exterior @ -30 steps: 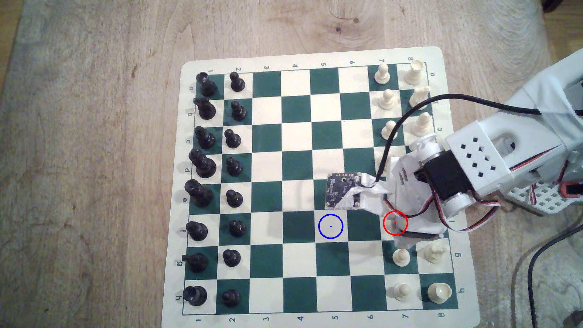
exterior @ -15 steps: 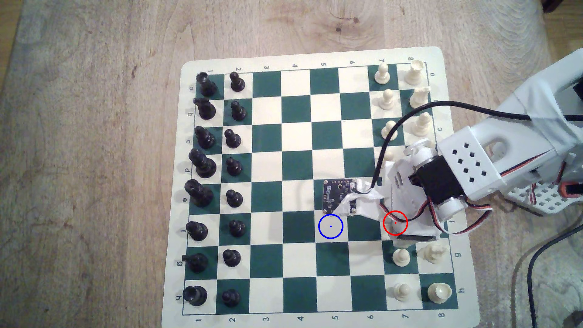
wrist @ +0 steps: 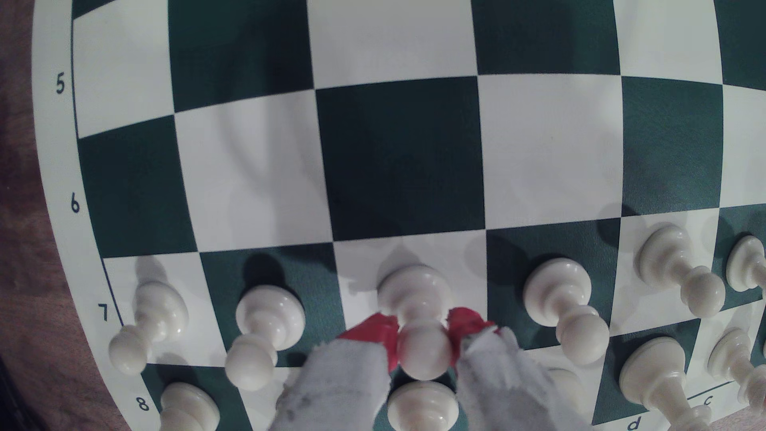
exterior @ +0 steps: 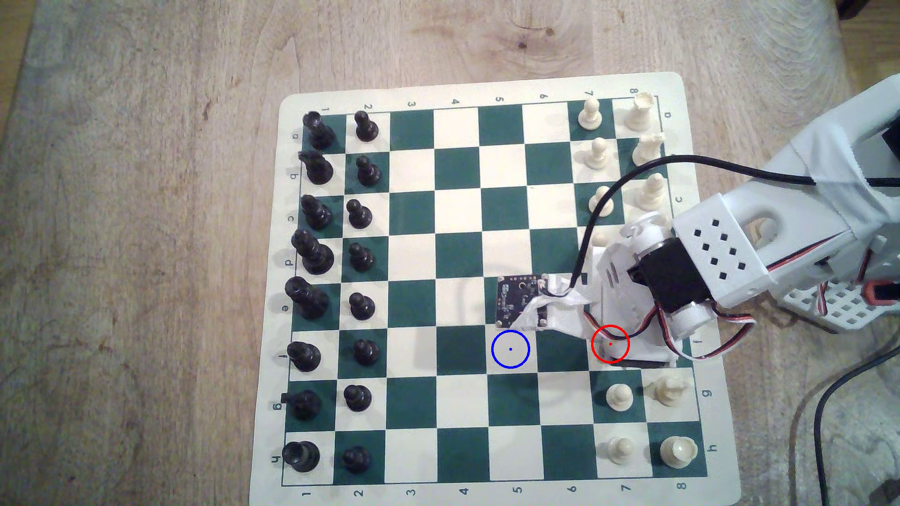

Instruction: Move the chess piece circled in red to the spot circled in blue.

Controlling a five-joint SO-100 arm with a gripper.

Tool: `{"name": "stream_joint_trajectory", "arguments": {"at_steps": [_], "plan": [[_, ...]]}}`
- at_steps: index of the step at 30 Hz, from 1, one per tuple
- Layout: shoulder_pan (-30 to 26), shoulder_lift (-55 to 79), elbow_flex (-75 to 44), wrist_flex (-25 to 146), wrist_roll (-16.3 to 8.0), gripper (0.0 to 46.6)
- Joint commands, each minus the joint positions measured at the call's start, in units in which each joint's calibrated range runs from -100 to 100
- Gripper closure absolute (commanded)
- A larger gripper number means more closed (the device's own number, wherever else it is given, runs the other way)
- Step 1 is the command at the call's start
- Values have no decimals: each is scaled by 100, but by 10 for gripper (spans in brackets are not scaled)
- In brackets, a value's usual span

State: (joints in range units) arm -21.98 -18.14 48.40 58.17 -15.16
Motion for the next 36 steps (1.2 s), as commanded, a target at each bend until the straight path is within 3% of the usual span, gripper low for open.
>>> {"name": "stream_joint_trajectory", "arguments": {"at_steps": [1, 10, 25, 36], "plan": [[-43, -393, -306, 154, 10, 464], [51, -665, -1485, 793, 20, 464], [184, 965, -3607, 989, 88, 464], [449, 1746, -3715, 367, 171, 464]]}}
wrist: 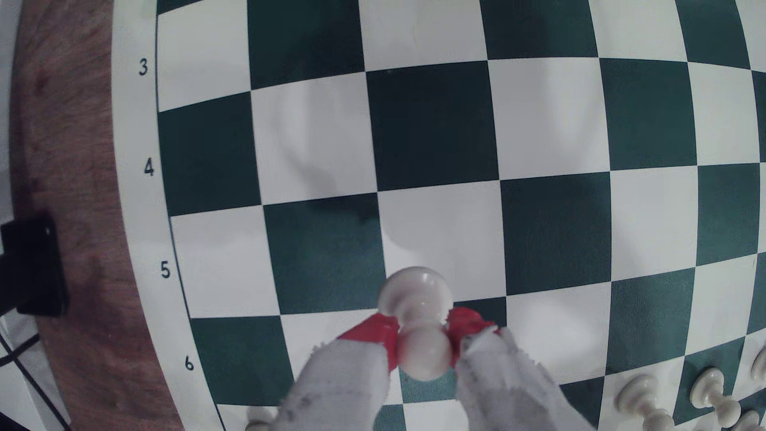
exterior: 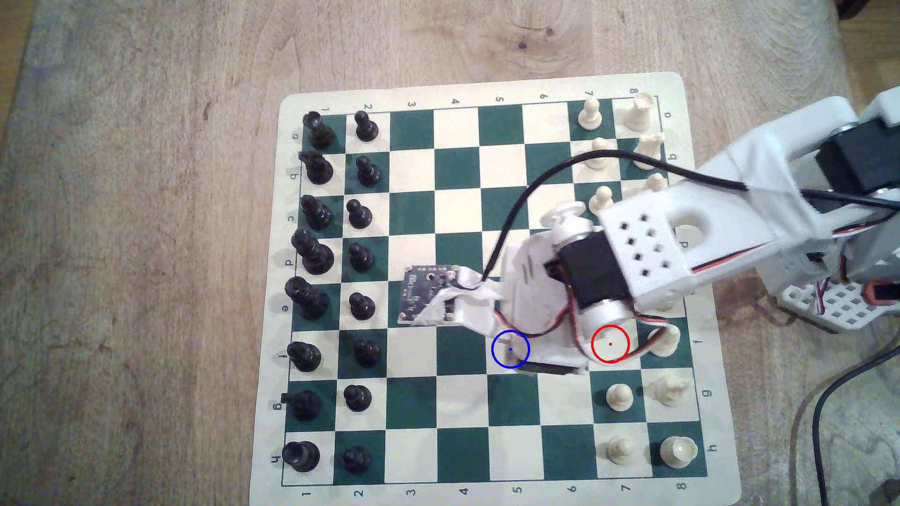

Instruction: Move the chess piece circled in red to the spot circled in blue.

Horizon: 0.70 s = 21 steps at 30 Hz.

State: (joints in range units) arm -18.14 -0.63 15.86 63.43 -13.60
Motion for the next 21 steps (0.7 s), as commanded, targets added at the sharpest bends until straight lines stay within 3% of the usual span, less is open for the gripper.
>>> {"name": "stream_joint_trajectory", "arguments": {"at_steps": [1, 21], "plan": [[66, 29, -462, -184, 15, 464], [183, 632, -507, -569, 112, 464]]}}
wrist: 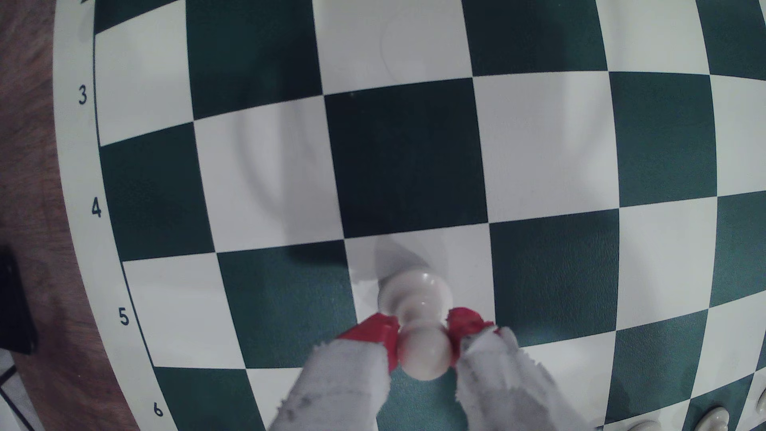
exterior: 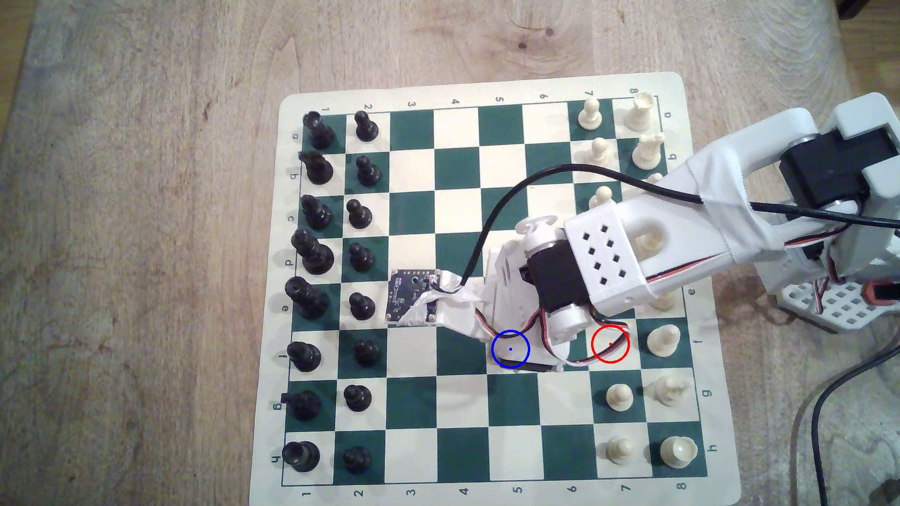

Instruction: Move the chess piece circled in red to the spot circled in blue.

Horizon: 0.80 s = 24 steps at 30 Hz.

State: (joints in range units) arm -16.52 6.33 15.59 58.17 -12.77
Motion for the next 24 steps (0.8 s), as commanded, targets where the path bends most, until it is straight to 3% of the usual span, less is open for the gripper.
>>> {"name": "stream_joint_trajectory", "arguments": {"at_steps": [1, 11, 21, 23, 24], "plan": [[21, -47, -480, -43, 29, 464], [-26, 97, -480, -26, 63, 454], [5, 199, -480, -2, 103, 340], [29, 182, -480, -2, 93, 296], [45, 114, -426, -2, 73, 242]]}}
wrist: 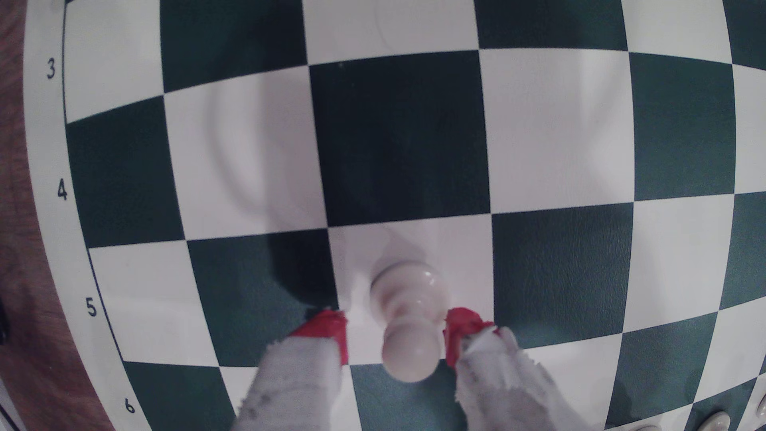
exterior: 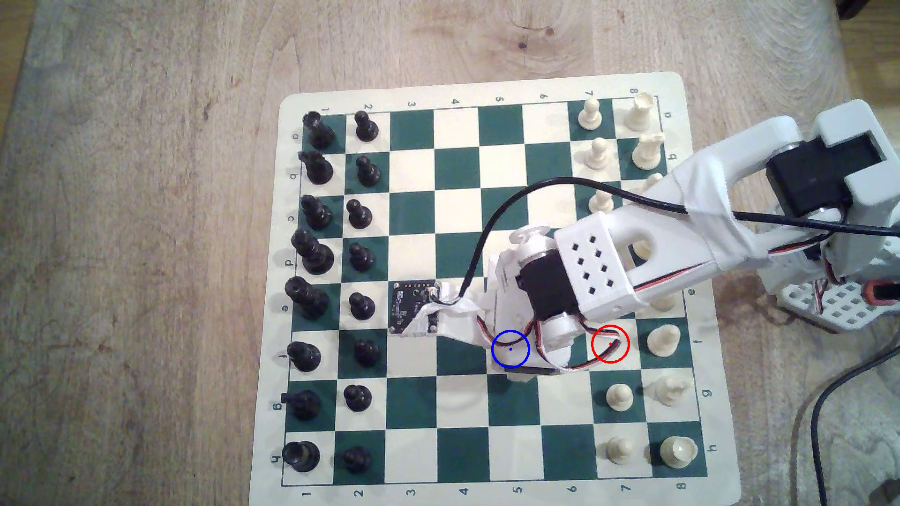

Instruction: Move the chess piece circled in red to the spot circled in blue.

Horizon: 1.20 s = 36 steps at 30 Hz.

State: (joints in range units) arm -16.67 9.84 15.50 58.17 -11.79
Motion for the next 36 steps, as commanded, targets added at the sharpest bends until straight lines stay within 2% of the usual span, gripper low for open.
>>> {"name": "stream_joint_trajectory", "arguments": {"at_steps": [1, 5, 17, 30, 36], "plan": [[59, -288, -389, -10, -24, 219], [83, -501, -362, -18, -39, 184], [192, -1256, 46, -10, -5, 175], [91, -3183, 2167, -321, -44, 176], [114, -4754, 3255, -321, -24, 193]]}}
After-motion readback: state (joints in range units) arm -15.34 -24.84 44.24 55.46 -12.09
